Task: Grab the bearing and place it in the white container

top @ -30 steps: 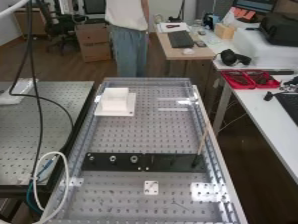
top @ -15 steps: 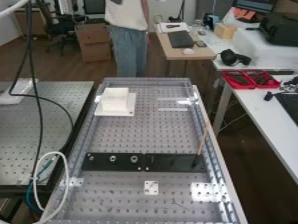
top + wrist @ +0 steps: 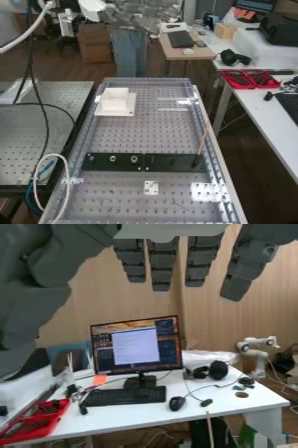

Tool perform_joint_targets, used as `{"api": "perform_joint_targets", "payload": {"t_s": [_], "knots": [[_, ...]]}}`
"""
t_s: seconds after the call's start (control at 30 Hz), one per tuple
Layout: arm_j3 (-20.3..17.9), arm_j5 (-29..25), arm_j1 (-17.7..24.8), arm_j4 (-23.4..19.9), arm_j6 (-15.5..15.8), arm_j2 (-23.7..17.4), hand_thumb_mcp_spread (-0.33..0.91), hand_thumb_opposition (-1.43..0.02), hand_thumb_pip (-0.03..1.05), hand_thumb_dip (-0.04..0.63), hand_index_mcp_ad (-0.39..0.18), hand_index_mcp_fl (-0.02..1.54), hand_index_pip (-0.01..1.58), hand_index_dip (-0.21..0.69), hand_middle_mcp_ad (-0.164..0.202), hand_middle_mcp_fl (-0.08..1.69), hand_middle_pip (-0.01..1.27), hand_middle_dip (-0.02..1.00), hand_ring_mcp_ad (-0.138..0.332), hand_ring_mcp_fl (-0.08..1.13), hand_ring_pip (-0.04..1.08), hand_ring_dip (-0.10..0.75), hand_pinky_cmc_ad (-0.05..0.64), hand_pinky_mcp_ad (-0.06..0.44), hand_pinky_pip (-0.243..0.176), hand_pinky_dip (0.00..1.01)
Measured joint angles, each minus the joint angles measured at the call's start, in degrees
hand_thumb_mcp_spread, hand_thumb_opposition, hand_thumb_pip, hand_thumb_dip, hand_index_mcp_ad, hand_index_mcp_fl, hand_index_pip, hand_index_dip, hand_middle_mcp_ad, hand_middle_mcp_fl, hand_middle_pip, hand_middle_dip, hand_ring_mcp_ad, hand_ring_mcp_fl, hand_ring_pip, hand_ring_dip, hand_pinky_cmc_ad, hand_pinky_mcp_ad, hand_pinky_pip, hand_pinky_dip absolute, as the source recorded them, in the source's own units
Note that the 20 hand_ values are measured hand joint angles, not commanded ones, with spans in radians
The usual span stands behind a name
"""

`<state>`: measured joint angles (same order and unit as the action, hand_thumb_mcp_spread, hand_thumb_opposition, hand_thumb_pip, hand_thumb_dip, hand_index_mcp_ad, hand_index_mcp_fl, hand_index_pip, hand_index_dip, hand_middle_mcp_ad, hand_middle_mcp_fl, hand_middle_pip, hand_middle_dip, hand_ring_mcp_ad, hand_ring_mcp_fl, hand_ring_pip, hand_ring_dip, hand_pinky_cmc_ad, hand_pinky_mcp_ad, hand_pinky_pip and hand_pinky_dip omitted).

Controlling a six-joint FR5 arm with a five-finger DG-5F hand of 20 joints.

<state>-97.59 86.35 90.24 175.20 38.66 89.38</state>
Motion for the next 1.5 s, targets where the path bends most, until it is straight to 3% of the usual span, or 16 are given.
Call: {"api": "perform_joint_targets", "payload": {"t_s": [0.53, 0.73, 0.87, 0.9, 1.0, 1.13, 1.27, 1.5], "knots": [[-5.7, -2.4, 0.0, -4.9, -1.9, 1.5, 0.28, -0.67, 0.32, 0.024, 0.007, 0.02, 0.08, 0.094, 0.072, 0.03, 0.14, 0.17, 0.155, 0.0, 0.1, 0.077, 0.382, 0.305, -0.091, 0.29], [-8.9, -5.6, 0.0, -8.0, -2.7, 1.6, 0.29, -0.68, 0.33, 0.031, 0.009, 0.02, 0.08, 0.093, 0.072, 0.03, 0.14, 0.18, 0.155, 0.0, 0.1, 0.077, 0.382, 0.307, -0.091, 0.29], [-10.8, -7.8, 0.1, -9.4, -3.7, 2.0, 0.31, -0.68, 0.34, 0.063, 0.003, 0.04, 0.09, 0.087, 0.068, 0.04, 0.14, 0.17, 0.155, 0.0, 0.1, 0.08, 0.382, 0.307, -0.091, 0.29], [-11.4, -8.4, 0.2, -9.8, -4.2, 2.2, 0.32, -0.68, 0.38, 0.077, 0.0, 0.04, 0.09, 0.087, 0.068, 0.05, 0.14, 0.17, 0.155, 0.01, 0.1, 0.079, 0.382, 0.307, -0.091, 0.29], [-12.6, -9.6, 0.2, -11.0, -5.0, 2.7, 0.34, -0.7, 0.4, 0.079, -0.03, 0.11, 0.1, 0.086, 0.068, 0.04, 0.14, 0.17, 0.157, 0.01, 0.1, 0.087, 0.382, 0.307, -0.091, 0.29], [-14.0, -11.1, 0.2, -12.5, -5.9, 3.3, 0.39, -0.71, 0.42, 0.131, -0.056, 0.21, 0.1, 0.087, 0.072, 0.05, 0.14, 0.17, 0.157, 0.0, 0.1, 0.087, 0.382, 0.307, -0.091, 0.28], [-15.1, -12.2, -0.2, -13.8, -7.1, 4.2, 0.41, -0.73, 0.45, 0.164, -0.07, 0.25, 0.17, 0.091, 0.072, 0.04, 0.14, 0.17, 0.157, 0.0, 0.1, 0.087, 0.382, 0.307, -0.091, 0.25], [-17.3, -13.5, -1.4, -16.9, -8.8, 5.9, 0.45, -0.77, 0.47, 0.206, -0.077, 0.29, 0.51, 0.127, 0.068, 0.05, 0.14, 0.17, 0.162, 0.0, 0.1, 0.087, 0.386, 0.307, -0.091, 0.21]]}}
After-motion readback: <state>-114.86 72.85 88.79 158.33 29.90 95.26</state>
